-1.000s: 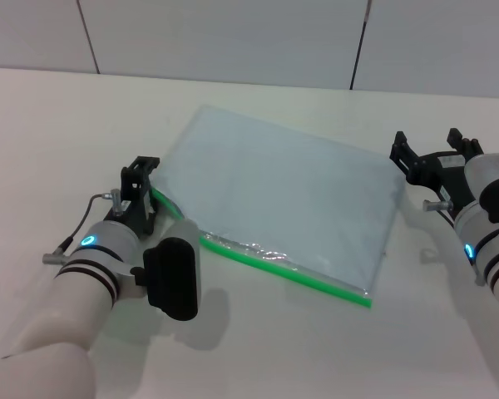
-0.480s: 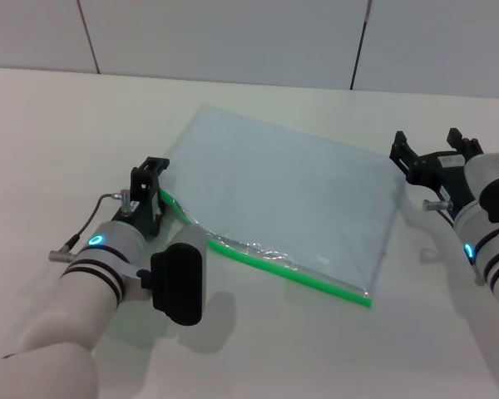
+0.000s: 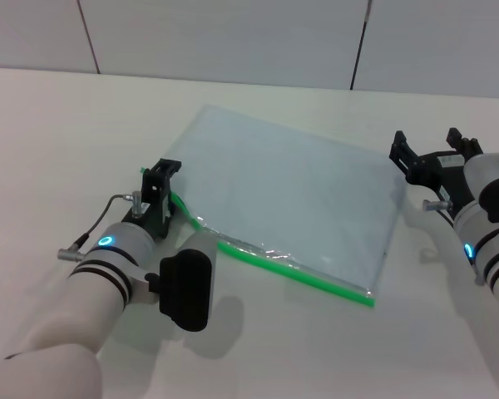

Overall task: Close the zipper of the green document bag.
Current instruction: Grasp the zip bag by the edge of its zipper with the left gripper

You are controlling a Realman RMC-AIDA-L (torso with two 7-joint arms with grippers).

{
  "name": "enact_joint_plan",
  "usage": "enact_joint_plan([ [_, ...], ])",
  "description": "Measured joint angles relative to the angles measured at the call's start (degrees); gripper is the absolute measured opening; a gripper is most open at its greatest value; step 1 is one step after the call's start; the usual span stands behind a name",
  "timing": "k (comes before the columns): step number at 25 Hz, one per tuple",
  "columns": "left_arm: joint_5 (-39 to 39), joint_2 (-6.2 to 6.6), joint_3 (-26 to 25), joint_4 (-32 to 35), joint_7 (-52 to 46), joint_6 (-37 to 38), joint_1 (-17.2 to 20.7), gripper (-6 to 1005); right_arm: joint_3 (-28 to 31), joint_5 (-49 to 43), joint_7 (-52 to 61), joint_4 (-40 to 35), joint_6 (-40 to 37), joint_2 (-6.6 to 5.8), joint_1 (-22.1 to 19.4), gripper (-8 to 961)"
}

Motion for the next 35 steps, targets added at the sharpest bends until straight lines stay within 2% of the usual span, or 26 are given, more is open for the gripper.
enact_joint_plan([
  [23,3.98,0.01,0.02,0.43,1.62,1.68,0.49,525,-0.13,0.0,0.0,0.0,0.19,0.02,0.0,862],
  [29,5.4,-0.21,0.2,0.48,1.7,-0.14,0.79,362,-0.22,0.0,0.0,0.0,0.43,0.09,0.0,862],
  [34,6.12,-0.23,0.12,0.95,1.29,-3.78,1.04,134,-0.22,0.0,0.0,0.0,0.44,0.09,0.0,862],
  [35,6.13,-0.21,0.1,1.14,1.28,-4.07,1.07,121,-0.21,0.0,0.0,0.0,0.44,0.09,0.0,862],
])
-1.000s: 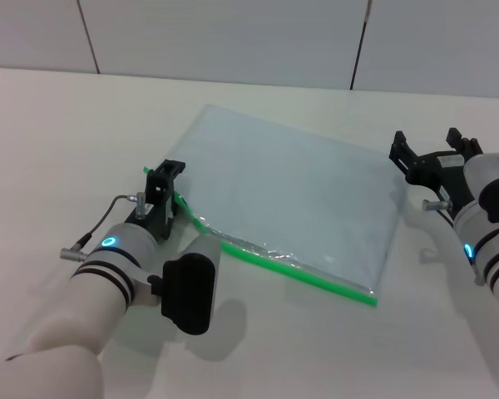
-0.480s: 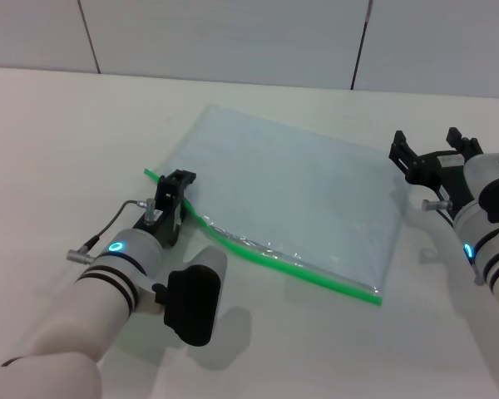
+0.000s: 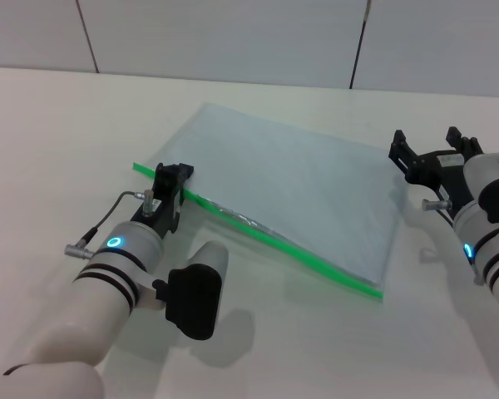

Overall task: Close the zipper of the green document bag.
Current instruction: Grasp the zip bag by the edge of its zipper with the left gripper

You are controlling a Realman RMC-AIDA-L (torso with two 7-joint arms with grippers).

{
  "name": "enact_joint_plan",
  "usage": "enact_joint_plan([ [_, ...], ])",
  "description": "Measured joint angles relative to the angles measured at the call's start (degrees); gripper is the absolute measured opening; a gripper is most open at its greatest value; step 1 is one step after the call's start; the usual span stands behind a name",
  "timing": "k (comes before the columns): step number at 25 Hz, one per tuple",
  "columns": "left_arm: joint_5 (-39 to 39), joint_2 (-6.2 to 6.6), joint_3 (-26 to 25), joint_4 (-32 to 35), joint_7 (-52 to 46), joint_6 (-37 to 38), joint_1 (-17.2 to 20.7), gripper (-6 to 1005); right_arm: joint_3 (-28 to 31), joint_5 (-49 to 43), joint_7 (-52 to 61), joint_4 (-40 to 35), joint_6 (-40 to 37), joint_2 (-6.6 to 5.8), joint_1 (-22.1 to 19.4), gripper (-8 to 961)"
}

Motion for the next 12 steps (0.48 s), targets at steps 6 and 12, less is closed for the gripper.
enact_joint_plan([
  [6,0.04,0.08,-0.05,0.67,0.35,-0.62,0.08,58,-0.12,0.0,0.0,0.0,0.0,0.0,0.0,862],
  [12,0.06,0.11,-0.08,0.89,-0.06,-1.73,0.14,55,-0.18,-0.02,0.0,-0.09,-0.22,0.0,0.0,862],
])
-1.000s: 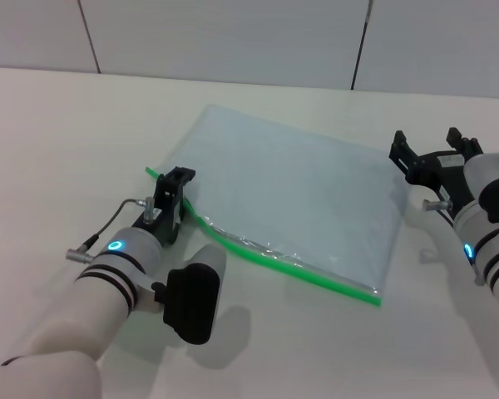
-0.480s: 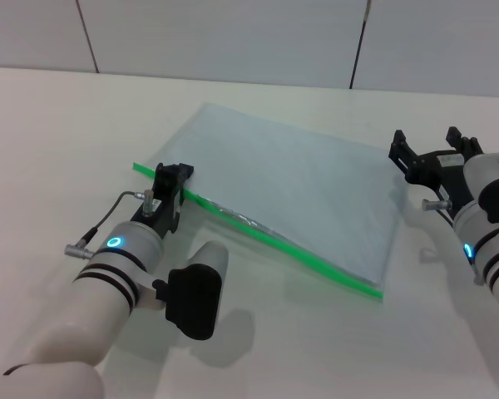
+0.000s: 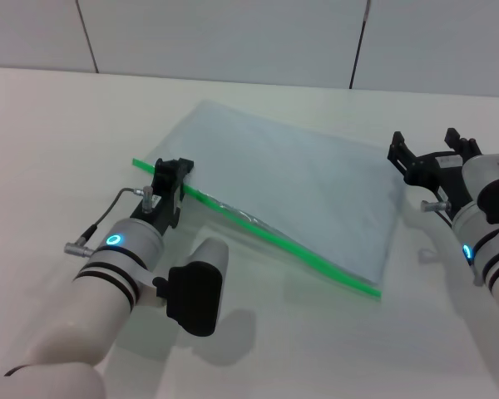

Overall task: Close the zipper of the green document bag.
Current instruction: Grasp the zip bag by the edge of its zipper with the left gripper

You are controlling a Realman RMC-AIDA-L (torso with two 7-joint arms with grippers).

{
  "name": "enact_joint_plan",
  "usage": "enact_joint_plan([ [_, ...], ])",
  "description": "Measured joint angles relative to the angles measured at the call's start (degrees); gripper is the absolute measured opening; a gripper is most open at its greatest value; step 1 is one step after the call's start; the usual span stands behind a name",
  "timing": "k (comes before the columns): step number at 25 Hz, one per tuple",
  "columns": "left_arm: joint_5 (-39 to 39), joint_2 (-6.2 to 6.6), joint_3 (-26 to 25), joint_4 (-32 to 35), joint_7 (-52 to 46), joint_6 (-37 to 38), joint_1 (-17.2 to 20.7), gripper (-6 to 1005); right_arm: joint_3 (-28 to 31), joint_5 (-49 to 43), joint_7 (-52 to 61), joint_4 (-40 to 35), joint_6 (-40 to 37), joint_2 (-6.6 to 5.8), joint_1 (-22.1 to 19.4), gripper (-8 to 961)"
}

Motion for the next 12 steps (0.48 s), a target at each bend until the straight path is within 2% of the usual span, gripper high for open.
enact_joint_plan([
  [12,1.33,0.12,-0.03,0.16,-2.52,-4.17,0.35,54,-0.52,-6.21,-0.27,-2.84,0.35,-0.08,-1.07,862],
])
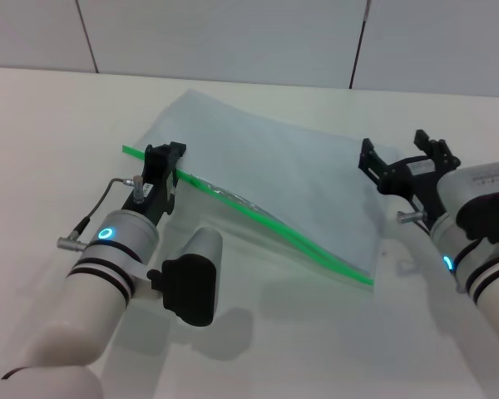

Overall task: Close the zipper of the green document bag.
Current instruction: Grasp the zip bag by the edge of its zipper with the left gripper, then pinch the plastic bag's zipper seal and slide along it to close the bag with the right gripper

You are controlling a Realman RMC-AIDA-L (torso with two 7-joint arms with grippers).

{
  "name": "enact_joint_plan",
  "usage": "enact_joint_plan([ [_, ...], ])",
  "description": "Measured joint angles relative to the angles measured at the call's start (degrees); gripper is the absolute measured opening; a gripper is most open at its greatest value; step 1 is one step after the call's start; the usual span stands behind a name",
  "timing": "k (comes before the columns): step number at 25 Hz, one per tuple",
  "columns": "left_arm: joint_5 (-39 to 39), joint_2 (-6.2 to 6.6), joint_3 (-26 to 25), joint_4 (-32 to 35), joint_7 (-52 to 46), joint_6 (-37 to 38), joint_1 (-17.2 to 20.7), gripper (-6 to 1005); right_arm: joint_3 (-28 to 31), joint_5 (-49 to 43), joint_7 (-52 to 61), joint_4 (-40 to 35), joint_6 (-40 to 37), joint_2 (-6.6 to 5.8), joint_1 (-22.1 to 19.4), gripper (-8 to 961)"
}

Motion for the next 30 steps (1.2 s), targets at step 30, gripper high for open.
enact_joint_plan([
  [30,7.17,0.23,0.01,-0.79,-1.84,-5.85,1.11,57,-0.09,-27.01,0.01,-6.45,-0.03,-0.36,-3.42,861],
])
